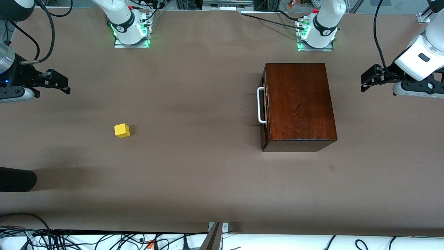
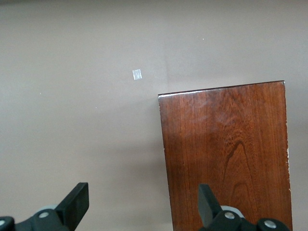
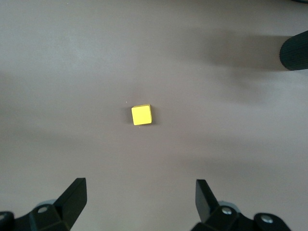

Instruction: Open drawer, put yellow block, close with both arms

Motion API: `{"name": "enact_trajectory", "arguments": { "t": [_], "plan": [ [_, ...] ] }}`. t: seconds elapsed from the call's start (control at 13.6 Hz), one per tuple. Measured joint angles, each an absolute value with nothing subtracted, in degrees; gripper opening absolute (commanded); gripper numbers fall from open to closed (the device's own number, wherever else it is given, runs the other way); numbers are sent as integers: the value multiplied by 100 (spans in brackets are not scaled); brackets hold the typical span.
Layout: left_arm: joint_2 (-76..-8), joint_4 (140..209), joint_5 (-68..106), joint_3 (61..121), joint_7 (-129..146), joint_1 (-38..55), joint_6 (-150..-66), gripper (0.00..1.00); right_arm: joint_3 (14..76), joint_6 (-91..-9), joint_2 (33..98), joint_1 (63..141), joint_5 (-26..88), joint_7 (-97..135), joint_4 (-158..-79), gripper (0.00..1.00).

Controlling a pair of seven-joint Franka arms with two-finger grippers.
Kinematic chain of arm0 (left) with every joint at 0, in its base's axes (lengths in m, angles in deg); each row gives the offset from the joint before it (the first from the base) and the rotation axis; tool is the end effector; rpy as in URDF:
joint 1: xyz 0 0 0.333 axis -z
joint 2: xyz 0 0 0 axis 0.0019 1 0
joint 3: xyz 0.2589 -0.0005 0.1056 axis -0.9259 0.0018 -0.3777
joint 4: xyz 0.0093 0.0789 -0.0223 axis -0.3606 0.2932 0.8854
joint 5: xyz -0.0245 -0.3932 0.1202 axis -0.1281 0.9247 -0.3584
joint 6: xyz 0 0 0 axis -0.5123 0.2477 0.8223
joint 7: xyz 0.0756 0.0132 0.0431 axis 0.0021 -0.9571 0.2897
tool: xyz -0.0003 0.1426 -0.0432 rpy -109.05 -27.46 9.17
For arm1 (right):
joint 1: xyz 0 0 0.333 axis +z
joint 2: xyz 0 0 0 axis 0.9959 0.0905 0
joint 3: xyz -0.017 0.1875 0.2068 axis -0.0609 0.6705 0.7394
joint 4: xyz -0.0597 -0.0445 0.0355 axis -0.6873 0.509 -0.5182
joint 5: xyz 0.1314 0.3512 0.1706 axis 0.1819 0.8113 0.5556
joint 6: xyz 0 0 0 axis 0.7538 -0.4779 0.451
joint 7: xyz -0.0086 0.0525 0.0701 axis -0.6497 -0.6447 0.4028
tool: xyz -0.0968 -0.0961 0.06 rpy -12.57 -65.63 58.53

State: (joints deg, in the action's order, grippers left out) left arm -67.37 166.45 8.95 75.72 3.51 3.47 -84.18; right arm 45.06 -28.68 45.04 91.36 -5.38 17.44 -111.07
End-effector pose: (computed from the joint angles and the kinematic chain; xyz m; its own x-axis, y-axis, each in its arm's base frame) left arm 0.5776 -0.0617 0.5349 0.9963 -0.0840 0.0165 -0.0837 -0.9964 -0.0137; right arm 0.5910 0.0150 0.5096 0.9909 0.1343 -0.0079 0.1343 -0.9909 -0.0021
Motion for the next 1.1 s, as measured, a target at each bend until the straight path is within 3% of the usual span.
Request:
{"name": "enact_trajectory", "arguments": {
  "t": [0.15,0.74,1.1],
  "plan": [
    [-6740,16641,902,7937,920,364,-8418,100,4508,-2865,4504,9137,-538,1744,-11107,100],
    [-6516,16628,793,10402,4104,531,-8441,100,4510,-2861,4504,9139,-538,1744,-11107,100],
    [-5687,16371,2,10749,5590,1561,-8505,100,4506,-2859,4504,9138,-538,1744,-11107,100]
  ]
}}
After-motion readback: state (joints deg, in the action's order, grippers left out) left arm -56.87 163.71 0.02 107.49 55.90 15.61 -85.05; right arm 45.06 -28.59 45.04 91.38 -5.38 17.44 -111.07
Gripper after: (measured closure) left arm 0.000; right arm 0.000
